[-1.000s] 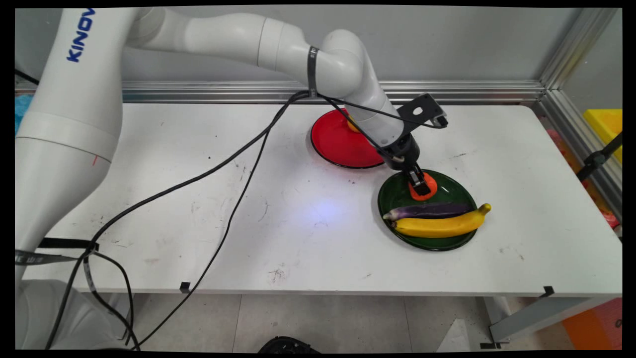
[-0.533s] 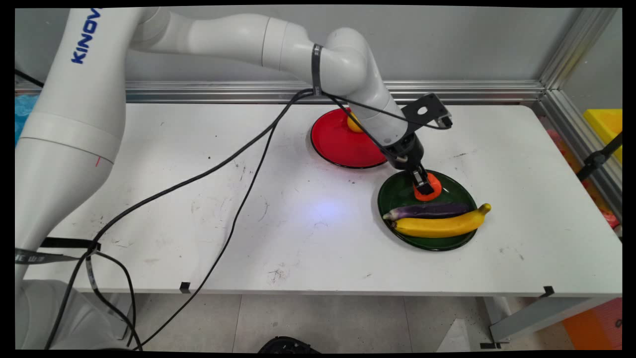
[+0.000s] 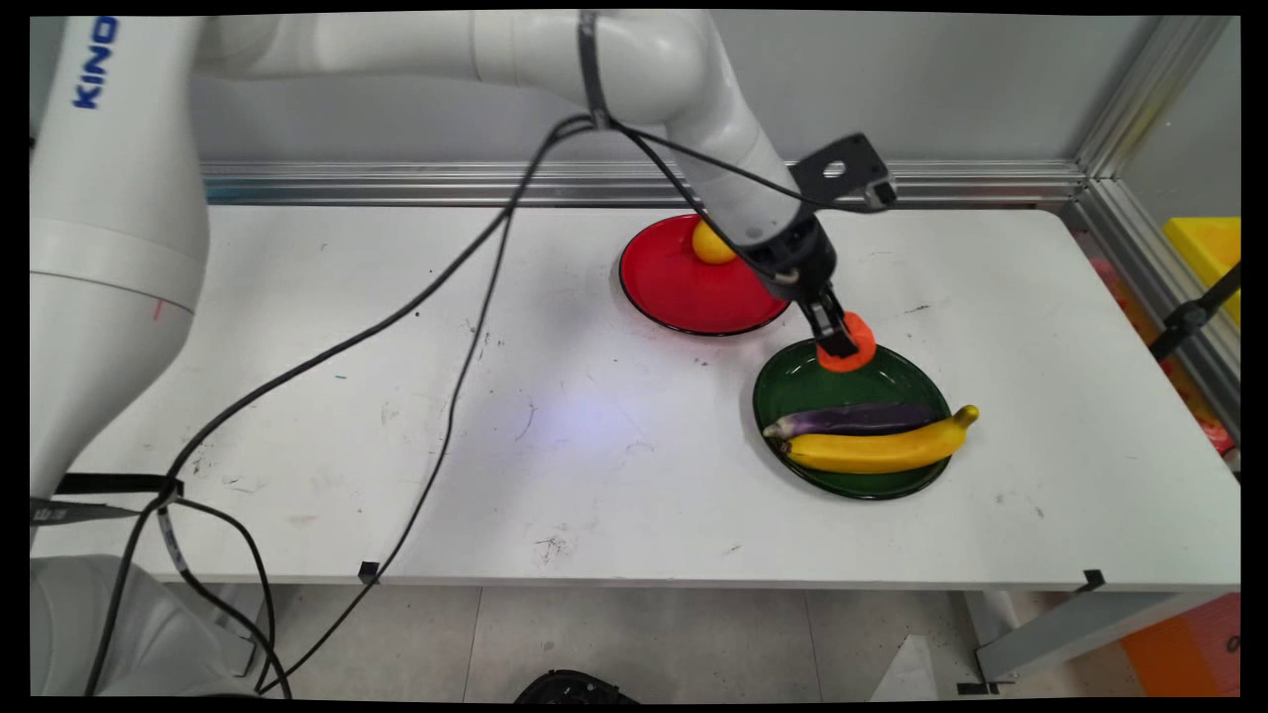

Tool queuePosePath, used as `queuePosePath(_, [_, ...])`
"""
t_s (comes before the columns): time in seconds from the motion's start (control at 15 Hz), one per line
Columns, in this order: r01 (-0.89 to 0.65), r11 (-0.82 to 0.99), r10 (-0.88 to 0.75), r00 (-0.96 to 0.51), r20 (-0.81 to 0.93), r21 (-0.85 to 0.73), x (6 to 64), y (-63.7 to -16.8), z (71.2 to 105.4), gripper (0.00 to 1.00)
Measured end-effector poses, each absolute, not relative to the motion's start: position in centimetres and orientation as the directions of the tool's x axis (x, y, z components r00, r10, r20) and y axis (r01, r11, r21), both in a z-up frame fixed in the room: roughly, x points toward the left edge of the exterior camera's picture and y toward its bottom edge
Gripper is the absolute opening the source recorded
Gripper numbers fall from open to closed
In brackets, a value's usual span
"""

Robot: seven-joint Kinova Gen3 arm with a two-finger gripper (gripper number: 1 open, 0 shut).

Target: Place the picked object on the table

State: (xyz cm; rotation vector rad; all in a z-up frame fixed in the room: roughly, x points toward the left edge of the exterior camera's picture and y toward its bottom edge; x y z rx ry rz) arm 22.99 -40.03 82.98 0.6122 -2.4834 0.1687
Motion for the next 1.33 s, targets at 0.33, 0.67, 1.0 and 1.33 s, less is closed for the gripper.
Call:
queuePosePath(0.33, [-0.437,0.899,-0.371,-0.778,0.507,-0.013,27.7,-37.2,86.2,0.0])
queuePosePath(0.67, [-0.416,0.909,-0.365,-0.819,0.442,-0.021,32.6,-34.4,86.4,0.0])
queuePosePath(1.0, [-0.396,0.918,-0.358,-0.841,0.405,-0.011,34.8,-32.9,83.6,0.0])
queuePosePath(1.33, [-0.386,0.922,-0.358,-0.849,0.388,0.005,35.6,-32.5,80.2,0.0])
